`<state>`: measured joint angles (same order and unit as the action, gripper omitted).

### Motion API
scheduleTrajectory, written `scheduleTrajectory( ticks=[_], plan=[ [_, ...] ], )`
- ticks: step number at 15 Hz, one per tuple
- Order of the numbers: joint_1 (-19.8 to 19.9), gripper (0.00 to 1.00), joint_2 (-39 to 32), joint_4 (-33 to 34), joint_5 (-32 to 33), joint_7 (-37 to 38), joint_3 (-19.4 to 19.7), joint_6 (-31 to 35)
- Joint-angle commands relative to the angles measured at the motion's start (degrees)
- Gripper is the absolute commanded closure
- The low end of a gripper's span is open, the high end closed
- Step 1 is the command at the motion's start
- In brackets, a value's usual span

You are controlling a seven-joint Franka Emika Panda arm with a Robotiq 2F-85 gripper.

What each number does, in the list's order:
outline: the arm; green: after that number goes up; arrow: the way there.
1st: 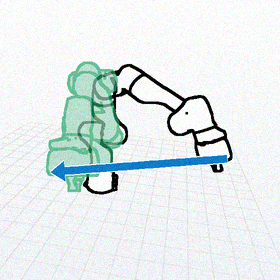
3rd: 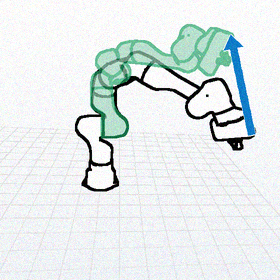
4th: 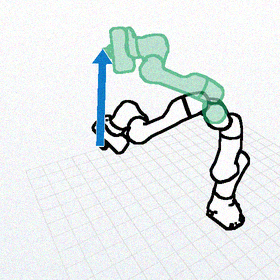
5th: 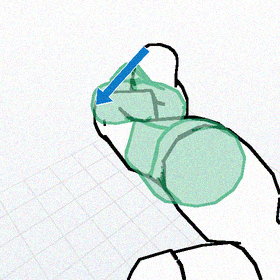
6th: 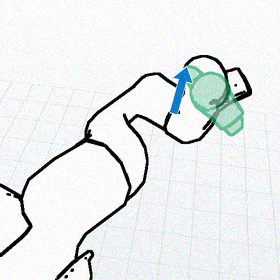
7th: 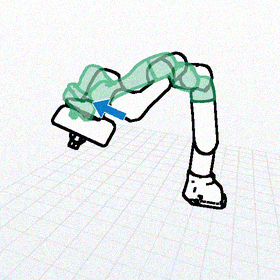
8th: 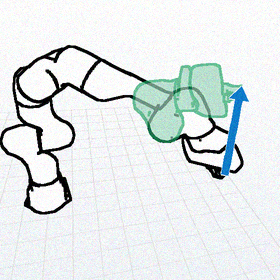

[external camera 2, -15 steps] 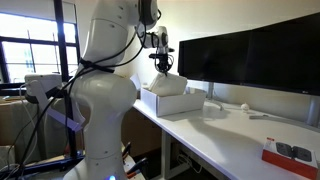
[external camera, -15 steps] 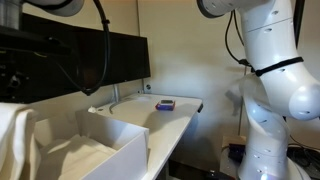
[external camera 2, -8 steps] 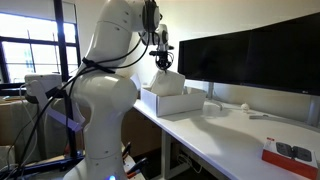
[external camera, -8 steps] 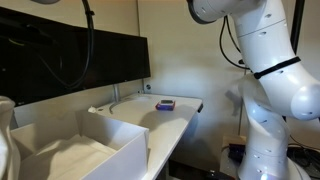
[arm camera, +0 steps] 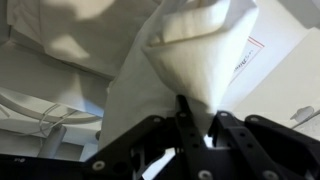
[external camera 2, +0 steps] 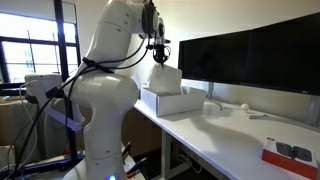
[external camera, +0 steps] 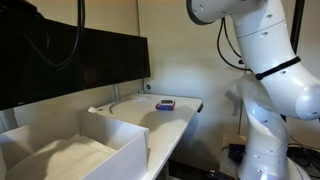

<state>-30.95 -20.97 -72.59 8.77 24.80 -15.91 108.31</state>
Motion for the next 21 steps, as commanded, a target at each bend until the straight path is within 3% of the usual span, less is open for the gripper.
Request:
scheduleTrajectory(
  ticks=[1,5,11,21],
  plan=[
    [-2.0,0.95,1.5,3.7,3.8,2.9,0.7,-5.9],
    [-2.5,0.95,2.6,6.2,5.7,4.3,1.1,-11.1],
    [-1.1,0.95,6.8,4.7,6.6,2.8,3.5,-15.4],
    [3.5,0.95,17.4,-4.5,5.7,-2.8,10.4,-17.3]
  ],
)
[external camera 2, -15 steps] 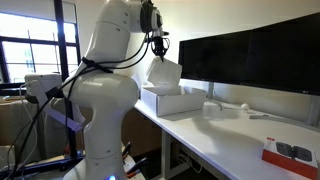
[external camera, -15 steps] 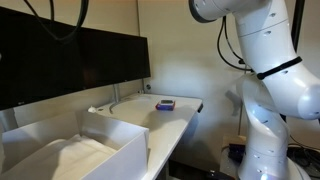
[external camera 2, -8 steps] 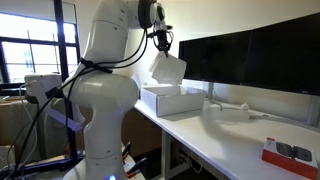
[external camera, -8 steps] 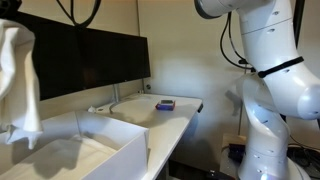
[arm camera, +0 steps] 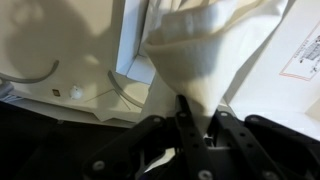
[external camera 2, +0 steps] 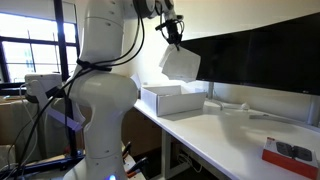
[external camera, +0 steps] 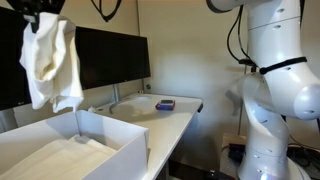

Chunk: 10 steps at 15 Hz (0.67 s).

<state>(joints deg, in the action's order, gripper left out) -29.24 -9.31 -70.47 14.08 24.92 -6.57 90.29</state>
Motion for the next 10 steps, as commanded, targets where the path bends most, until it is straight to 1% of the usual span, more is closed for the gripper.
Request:
scheduleTrajectory(
  ticks=[1,5,8,9,10],
  plan=[
    [2.1,0.95,7.0,-8.2,0.5,-3.6,1.7,0.9],
    [3.7,0.95,13.1,-16.9,-0.2,-6.2,4.7,2.6],
    [4.3,0.95,18.3,-25.0,-0.4,-7.3,7.2,4.4],
    [9.7,0.95,19.6,-27.2,-0.6,-7.9,2.9,4.8],
    [10.7,0.95,20.6,-29.3,-1.1,-8.6,2.9,5.5]
  ],
)
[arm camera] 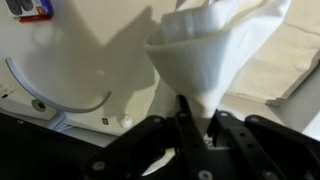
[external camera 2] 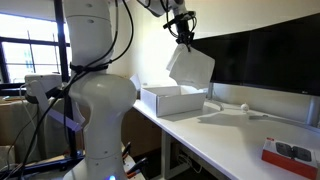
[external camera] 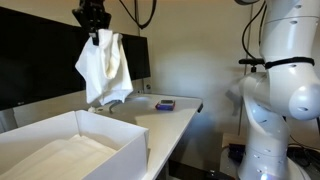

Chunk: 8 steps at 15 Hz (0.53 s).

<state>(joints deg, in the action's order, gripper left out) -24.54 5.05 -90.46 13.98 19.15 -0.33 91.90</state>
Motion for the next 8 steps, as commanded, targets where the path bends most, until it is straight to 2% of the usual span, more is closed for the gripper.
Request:
scheduleTrajectory(
  ticks=[1,4,8],
  plan=[
    [7.6,0.95,7.4,-11.8,-1.5,-3.6,-3.9,5.0],
    [11.2,0.95,9.5,-18.0,-2.8,-5.2,-4.7,8.4],
    [13.9,0.95,9.9,-25.4,-6.0,-7.2,-4.5,14.5]
  ],
)
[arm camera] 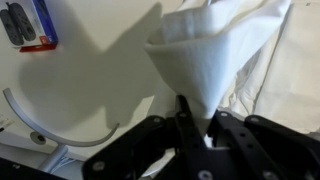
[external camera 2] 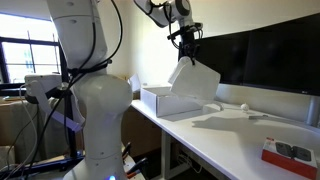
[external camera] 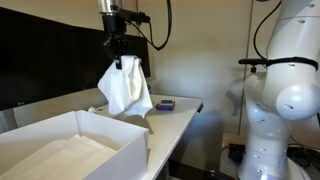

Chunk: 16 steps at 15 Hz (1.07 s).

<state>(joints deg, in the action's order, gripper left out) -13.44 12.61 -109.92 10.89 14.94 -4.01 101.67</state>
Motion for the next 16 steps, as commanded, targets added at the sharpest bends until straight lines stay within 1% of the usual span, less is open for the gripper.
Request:
scheduleTrajectory(
  ticks=[1,5,8,11,14,16],
  plan=[
    [3.2,0.95,2.1,-7.3,-3.7,-3.4,-0.8,6.1],
    [4.5,0.95,2.4,-11.8,-5.6,-4.4,-0.7,9.8],
    [5.6,0.95,4.9,-16.3,-6.8,-4.5,0.0,11.8],
    [7.0,0.95,8.2,-22.4,-8.6,-4.3,1.0,14.4],
    [8.8,0.95,12.1,-29.0,-7.9,-3.2,1.5,16.0],
    [9.8,0.95,14.1,-33.9,-8.2,-2.8,2.0,18.4]
  ],
)
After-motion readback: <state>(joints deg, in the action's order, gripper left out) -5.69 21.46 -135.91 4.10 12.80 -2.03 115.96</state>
